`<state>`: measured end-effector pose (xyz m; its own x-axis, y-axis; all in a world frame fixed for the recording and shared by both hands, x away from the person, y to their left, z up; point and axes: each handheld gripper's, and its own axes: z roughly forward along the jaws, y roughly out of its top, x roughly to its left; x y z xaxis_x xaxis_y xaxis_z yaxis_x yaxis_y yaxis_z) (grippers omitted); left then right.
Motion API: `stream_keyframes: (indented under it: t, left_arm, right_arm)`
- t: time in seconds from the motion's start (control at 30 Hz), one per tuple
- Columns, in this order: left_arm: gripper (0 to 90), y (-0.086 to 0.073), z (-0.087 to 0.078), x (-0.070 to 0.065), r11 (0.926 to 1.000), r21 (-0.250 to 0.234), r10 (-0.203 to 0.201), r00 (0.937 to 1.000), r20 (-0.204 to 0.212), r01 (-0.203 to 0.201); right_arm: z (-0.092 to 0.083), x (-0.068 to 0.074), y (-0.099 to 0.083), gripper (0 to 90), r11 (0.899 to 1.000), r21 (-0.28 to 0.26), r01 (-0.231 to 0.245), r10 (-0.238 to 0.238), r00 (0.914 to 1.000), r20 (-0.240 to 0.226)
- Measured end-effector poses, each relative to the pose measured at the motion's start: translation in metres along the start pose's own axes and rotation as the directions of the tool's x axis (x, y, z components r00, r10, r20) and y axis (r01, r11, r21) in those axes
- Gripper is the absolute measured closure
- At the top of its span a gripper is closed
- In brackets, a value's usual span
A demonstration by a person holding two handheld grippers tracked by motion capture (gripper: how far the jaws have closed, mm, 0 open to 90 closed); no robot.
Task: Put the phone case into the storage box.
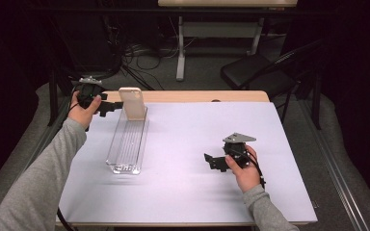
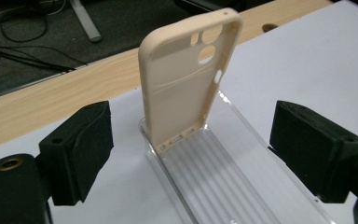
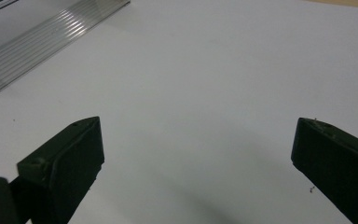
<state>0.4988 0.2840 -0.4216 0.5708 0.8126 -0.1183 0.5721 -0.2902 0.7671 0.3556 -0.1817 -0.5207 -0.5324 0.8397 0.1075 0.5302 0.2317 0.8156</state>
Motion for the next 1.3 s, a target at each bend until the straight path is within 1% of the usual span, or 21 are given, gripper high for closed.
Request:
stream_keyframes:
  t: [0.13,0.2,0.3,0.37,0.43,0.5,0.6,0.67,0.73,0.83,0.9,1.03,1.13,1.23,1.27,1.3]
  left_arm:
    - [13.2,0.000,-0.004,-0.003,0.9997,-0.016,-0.020,0.9998,-0.003,0.020]
    - [13.2,0.000,-0.007,-0.004,0.9997,-0.017,-0.017,0.9998,-0.008,0.017]
    - [13.2,0.000,-0.011,-0.008,0.9996,-0.022,-0.015,0.9999,0.001,0.015]
    - [13.3,0.001,-0.015,-0.012,0.9997,-0.025,0.000,1.0000,0.003,0.000]
    - [13.3,0.001,-0.017,-0.016,0.9993,-0.037,0.003,1.0000,0.007,-0.003]
    - [13.3,0.000,-0.019,-0.021,0.9993,-0.032,0.019,0.9998,0.008,-0.018]
    - [13.4,-0.002,-0.020,-0.030,0.9990,-0.030,0.033,0.9990,0.031,-0.032]
    - [13.6,-0.004,-0.020,-0.036,0.9986,-0.031,0.045,0.9983,0.038,-0.044]
    - [13.9,-0.006,-0.021,-0.042,0.9987,-0.036,0.037,0.9974,0.061,-0.035]
    - [14.1,-0.008,-0.023,-0.051,0.9983,-0.027,0.053,0.9974,0.050,-0.051]
    - [14.1,-0.010,-0.024,-0.055,0.9984,-0.025,0.052,0.9965,0.065,-0.051]
    - [14.2,-0.013,-0.029,-0.063,0.9983,-0.017,0.056,0.9960,0.070,-0.055]
    - [14.3,-0.016,-0.031,-0.068,0.9987,-0.018,0.049,0.9958,0.077,-0.048]
    - [14.3,-0.020,-0.032,-0.073,0.9984,-0.010,0.056,0.9964,0.064,-0.056]
    - [14.3,-0.021,-0.032,-0.074,0.9983,-0.008,0.058,0.9959,0.070,-0.057]
    - [14.3,-0.022,-0.032,-0.075,0.9989,-0.011,0.046,0.9956,0.081,-0.045]
  right_arm:
    - [-0.001,-0.003,0.001,2.2,1.000,0.006,0.004,-0.004,1.0000,0.004]
    - [-0.002,-0.003,0.003,2.2,1.000,0.005,0.005,-0.005,1.0000,0.003]
    - [-0.003,-0.004,0.005,2.2,1.000,0.001,0.013,-0.013,0.9999,0.001]
    - [-0.004,-0.004,0.007,2.2,1.000,0.001,0.016,-0.016,0.9999,-0.005]
    - [-0.005,-0.004,0.009,2.2,1.000,0.004,0.023,-0.023,0.9997,-0.006]
    - [-0.006,-0.005,0.010,2.2,1.000,0.007,0.028,-0.028,0.9996,-0.009]
    - [-0.008,-0.006,0.012,2.2,0.999,0.019,0.048,-0.048,0.9988,-0.008]
    - [-0.009,-0.007,0.015,2.2,0.999,0.015,0.048,-0.048,0.9988,-0.013]
    - [-0.010,-0.007,0.017,2.2,0.998,0.013,0.055,-0.055,0.9984,-0.016]
    - [-0.014,-0.008,0.020,2.2,0.998,0.000,0.056,-0.056,0.9981,-0.025]
    - [-0.015,-0.009,0.022,2.2,0.998,0.000,0.058,-0.058,0.9979,-0.030]
    - [-0.018,-0.010,0.024,2.2,0.998,0.004,0.061,-0.061,0.9974,-0.038]
    - [-0.019,-0.010,0.026,2.2,0.998,0.009,0.069,-0.069,0.9968,-0.042]
    - [-0.021,-0.011,0.027,2.2,0.997,0.017,0.076,-0.075,0.9957,-0.055]
    - [-0.021,-0.011,0.027,2.2,0.997,0.018,0.079,-0.078,0.9952,-0.059]
    - [-0.022,-0.011,0.027,2.2,0.996,0.021,0.083,-0.082,0.9947,-0.062]
